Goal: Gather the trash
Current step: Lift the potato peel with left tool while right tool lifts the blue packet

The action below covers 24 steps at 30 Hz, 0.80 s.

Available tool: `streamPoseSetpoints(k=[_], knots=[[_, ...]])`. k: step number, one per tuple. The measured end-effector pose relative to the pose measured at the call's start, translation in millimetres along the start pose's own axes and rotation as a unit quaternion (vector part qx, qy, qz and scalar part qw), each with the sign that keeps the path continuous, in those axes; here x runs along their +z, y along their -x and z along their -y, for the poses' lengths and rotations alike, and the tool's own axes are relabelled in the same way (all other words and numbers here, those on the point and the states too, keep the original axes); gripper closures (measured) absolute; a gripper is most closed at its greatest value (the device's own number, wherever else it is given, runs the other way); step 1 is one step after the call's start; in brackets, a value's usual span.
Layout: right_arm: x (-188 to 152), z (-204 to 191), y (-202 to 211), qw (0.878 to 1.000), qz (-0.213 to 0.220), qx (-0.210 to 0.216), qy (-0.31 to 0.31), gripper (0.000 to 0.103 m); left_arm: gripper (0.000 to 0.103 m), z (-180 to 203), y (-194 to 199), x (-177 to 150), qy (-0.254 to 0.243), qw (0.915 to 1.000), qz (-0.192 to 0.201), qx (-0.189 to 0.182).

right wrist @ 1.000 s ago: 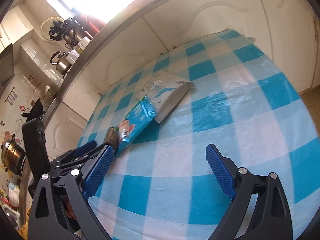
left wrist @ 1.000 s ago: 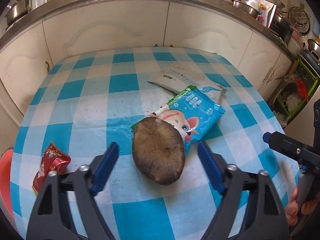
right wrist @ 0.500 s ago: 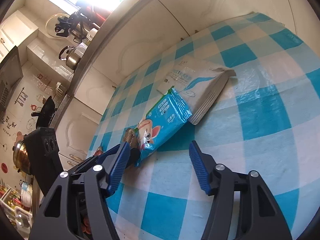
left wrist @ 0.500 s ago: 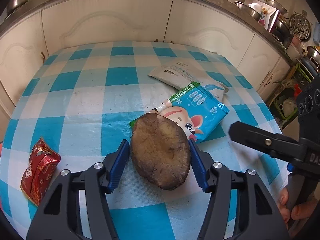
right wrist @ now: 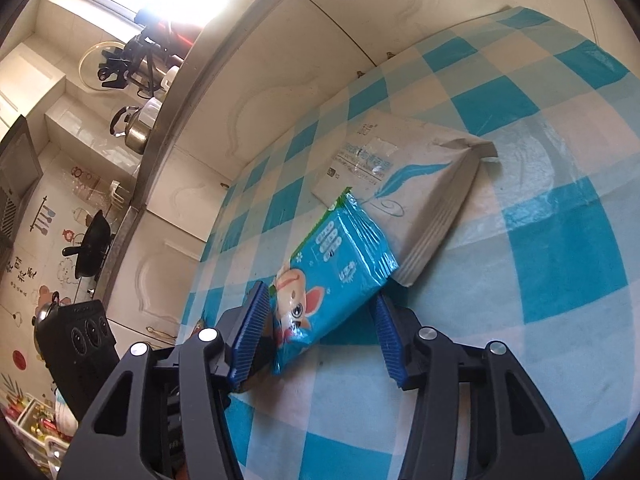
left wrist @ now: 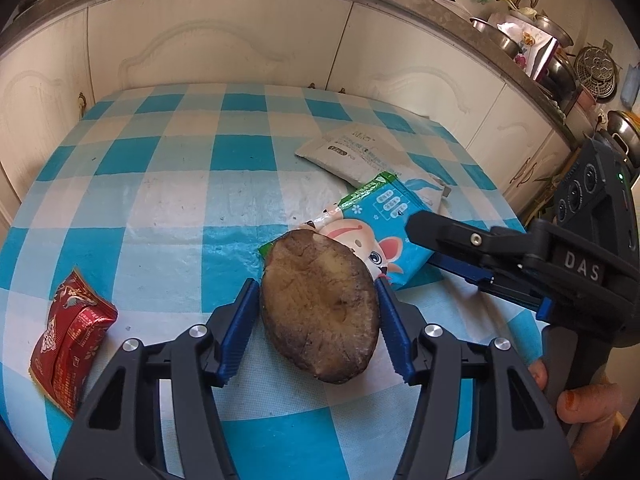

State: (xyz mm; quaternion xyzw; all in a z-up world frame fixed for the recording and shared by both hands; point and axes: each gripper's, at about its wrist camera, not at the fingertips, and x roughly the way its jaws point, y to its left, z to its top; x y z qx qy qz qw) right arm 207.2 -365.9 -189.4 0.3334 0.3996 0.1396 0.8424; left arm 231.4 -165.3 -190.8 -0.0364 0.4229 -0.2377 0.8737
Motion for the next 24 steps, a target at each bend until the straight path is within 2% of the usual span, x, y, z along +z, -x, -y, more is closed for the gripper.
streamPoseSetpoints(k=[4, 6, 9, 19, 24], knots=[[5, -2, -7, 1.000, 0.000, -0.005, 0.000, 0.053, 0.044, -1, 0, 0, 0.003, 1.0000, 0.001, -0.004], [7, -1, -11, 1.000, -0.005, -0.016, -0.005, 0.071, 0.044, -3, 1, 0, 0.006, 1.0000, 0.001, -0.007], [9, 3, -13, 1.000, -0.006, -0.027, -0.013, 0.082, 0.045, -4, 1, 0, 0.009, 0.9999, 0.002, -0.010], [7, -8, -2, 1.000, 0.020, -0.012, 0.010, 0.091, 0.045, -9, 3, -1, 0.021, 0.9996, 0.005, -0.021], [5, -24, 12, 0.998, 0.039, -0.025, 0.042, 0.092, 0.045, -17, 9, -3, 0.036, 0.9989, 0.010, -0.027]])
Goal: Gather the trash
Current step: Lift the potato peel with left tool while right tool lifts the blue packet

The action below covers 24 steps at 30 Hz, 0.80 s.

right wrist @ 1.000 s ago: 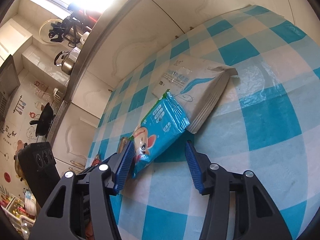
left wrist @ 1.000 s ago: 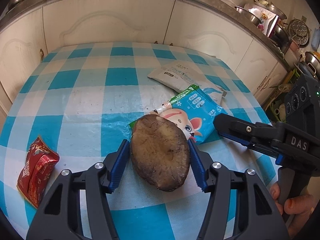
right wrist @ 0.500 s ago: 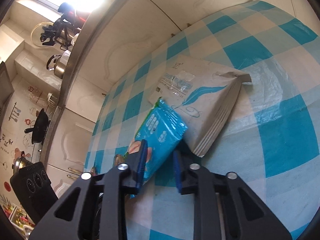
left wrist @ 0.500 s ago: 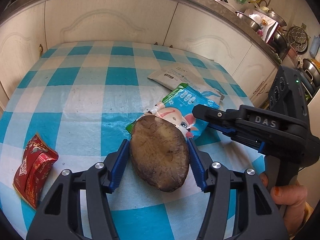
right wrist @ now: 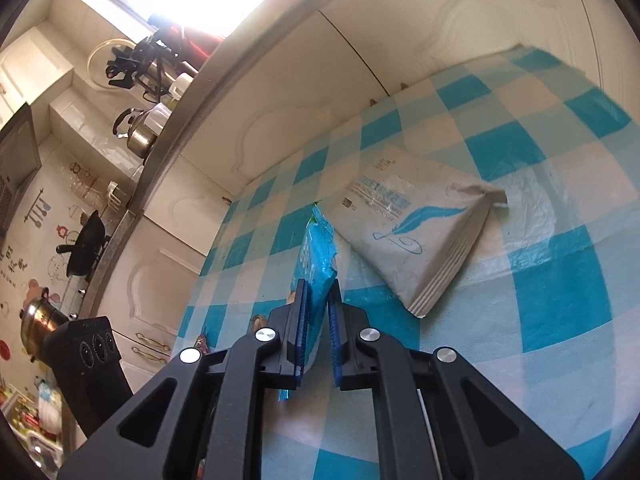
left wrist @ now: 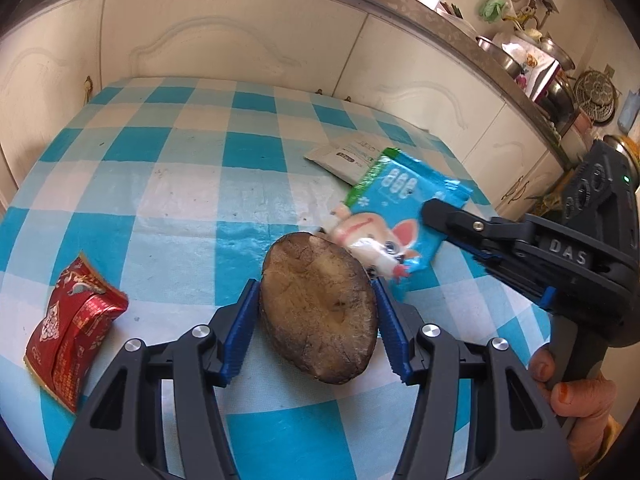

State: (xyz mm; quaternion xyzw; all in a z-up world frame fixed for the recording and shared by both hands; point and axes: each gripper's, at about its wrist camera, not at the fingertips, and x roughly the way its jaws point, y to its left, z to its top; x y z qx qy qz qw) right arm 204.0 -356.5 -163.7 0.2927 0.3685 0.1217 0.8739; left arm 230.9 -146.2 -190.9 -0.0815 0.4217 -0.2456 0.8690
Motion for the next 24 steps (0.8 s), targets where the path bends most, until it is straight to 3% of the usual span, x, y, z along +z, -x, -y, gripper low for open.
streamPoseSetpoints(k=[14, 24], knots=[[0, -30, 25, 0.999, 0.020, -0.016, 0.042, 0.093, 0.045, -18, 37, -1, 0.015, 0.9994, 0.031, -0.007], [-21, -57, 10, 0.995, -0.052, 0.014, 0.080, 0.091, 0.045, -30, 26, -13, 0.020, 0.9994, 0.002, -0.029]])
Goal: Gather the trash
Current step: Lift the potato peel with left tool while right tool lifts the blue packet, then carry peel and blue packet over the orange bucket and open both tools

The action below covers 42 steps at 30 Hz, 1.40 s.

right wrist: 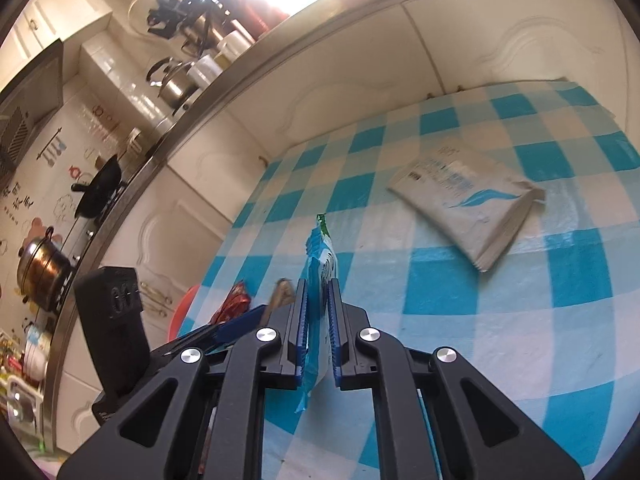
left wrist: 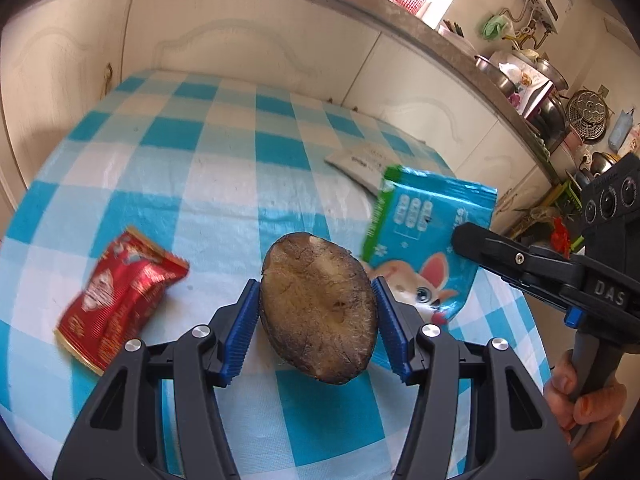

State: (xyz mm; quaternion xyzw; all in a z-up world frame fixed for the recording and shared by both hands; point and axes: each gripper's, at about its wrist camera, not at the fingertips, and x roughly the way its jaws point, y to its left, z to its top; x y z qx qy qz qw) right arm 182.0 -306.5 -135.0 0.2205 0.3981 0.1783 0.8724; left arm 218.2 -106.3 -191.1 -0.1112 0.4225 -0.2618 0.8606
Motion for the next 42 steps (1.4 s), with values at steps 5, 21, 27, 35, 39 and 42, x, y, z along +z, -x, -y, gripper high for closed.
streamPoseSetpoints(k=[5, 21, 27, 35, 39, 42], knots=[[-4, 2, -17, 0.999, -0.019, 0.022, -0.016, 0.087, 0.045, -4, -2, -4, 0.007, 0.9999, 0.002, -0.008], [-18, 5, -37, 0.999, -0.023, 0.013, -0.034, 0.090, 0.046, -12, 7, -7, 0.023, 0.9995, 0.016, -0.013], [-10, -7, -25, 1.000, -0.002, -0.003, -0.021, 0.091, 0.046, -23, 32, -5, 0.033, 0.9985, 0.042, -0.015], [-2, -31, -22, 1.000, 0.004, 0.002, -0.008, 0.091, 0.046, -52, 75, -9, 0.055, 0.9956, 0.076, 0.004], [2, -54, -27, 1.000, 0.001, 0.012, 0.009, 0.091, 0.046, -74, 99, -13, 0.070, 0.9930, 0.093, 0.020], [4, -73, -35, 0.999, -0.008, 0.024, 0.019, 0.091, 0.046, -94, 117, -18, 0.084, 0.9903, 0.105, 0.037]])
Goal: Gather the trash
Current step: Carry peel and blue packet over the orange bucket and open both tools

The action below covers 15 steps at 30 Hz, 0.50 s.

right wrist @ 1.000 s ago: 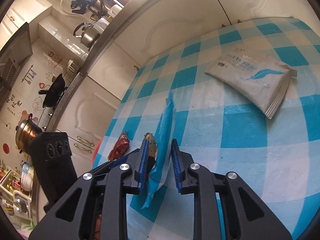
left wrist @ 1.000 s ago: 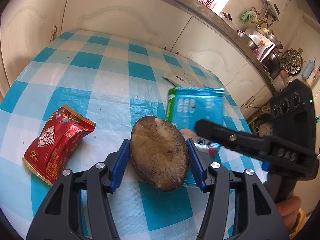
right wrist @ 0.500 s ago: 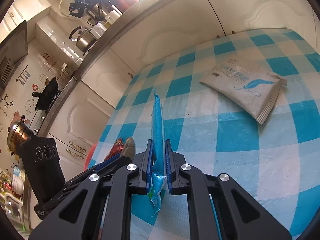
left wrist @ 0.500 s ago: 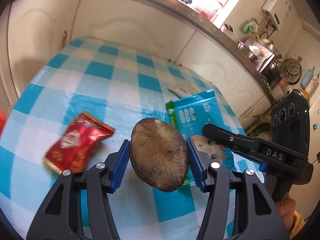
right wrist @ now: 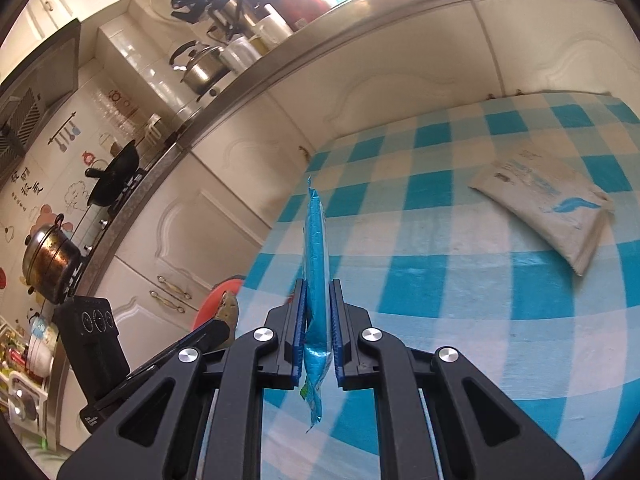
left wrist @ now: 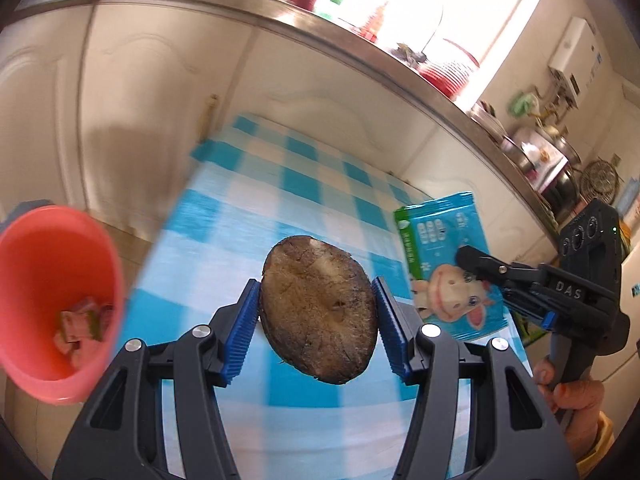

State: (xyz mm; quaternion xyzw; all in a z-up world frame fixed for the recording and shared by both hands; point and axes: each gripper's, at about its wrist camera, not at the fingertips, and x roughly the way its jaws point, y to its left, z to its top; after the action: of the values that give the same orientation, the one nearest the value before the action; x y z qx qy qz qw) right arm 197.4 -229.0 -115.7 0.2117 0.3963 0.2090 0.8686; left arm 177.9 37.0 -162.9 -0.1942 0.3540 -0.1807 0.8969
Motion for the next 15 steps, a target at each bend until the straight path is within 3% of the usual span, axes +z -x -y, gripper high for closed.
streamPoseSetpoints(k=[8, 15], knots=[[4, -61, -42, 0.998, -0.042, 0.036, 0.039, 0.091, 0.046, -71, 45, 0, 0.052, 0.9965, 0.035, 0.056], [1, -123, -95, 0.990, -0.092, 0.074, 0.082, 0.091, 0.046, -139, 78, -2, 0.109, 0.9862, 0.062, 0.109]])
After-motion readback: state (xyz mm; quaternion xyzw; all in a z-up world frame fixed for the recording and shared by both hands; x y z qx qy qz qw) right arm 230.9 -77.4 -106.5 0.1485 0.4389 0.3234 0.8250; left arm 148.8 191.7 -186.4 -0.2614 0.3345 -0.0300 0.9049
